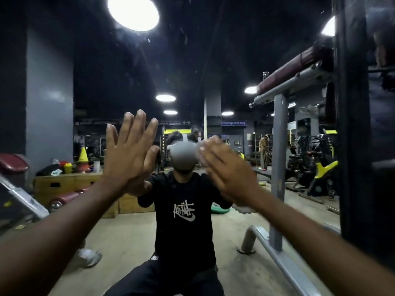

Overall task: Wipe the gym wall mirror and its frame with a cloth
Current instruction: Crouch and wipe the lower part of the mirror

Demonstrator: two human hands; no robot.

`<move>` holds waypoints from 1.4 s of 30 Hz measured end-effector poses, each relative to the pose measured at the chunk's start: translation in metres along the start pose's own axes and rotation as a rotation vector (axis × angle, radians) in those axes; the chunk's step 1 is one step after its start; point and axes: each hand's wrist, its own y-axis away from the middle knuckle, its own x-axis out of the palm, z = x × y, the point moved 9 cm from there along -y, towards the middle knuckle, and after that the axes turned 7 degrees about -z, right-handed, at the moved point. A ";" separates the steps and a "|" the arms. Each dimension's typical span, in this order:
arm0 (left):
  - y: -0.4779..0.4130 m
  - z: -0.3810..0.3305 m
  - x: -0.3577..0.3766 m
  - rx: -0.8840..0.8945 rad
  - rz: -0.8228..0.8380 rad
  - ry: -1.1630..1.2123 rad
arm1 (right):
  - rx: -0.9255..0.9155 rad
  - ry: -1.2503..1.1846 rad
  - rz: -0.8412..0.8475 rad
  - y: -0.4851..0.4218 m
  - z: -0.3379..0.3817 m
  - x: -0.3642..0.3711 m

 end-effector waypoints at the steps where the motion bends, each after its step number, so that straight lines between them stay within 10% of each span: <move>1: 0.005 0.003 0.001 0.021 0.010 -0.012 | 0.076 0.048 -0.014 -0.005 -0.026 -0.010; 6: 0.029 0.043 -0.002 -0.054 0.011 0.037 | 1.029 0.045 -0.438 -0.051 -0.101 -0.033; 14: 0.072 0.012 0.005 0.127 -0.061 0.053 | 0.092 0.012 0.064 -0.030 0.022 0.018; 20: 0.099 0.002 0.022 0.122 -0.050 0.048 | 1.135 0.126 -0.365 0.099 -0.023 -0.018; 27: 0.110 0.013 0.013 0.093 -0.079 0.076 | 0.234 0.047 -0.001 0.056 0.082 0.025; 33: 0.137 0.062 0.003 0.031 -0.059 0.111 | 1.038 0.191 -0.170 0.118 0.032 -0.003; 39: 0.113 0.114 -0.008 -0.036 -0.030 0.037 | 0.226 -0.042 -0.049 0.013 0.174 0.069; 42: 0.080 0.140 -0.020 -0.075 -0.045 0.035 | 0.254 0.039 -0.011 -0.052 0.122 0.062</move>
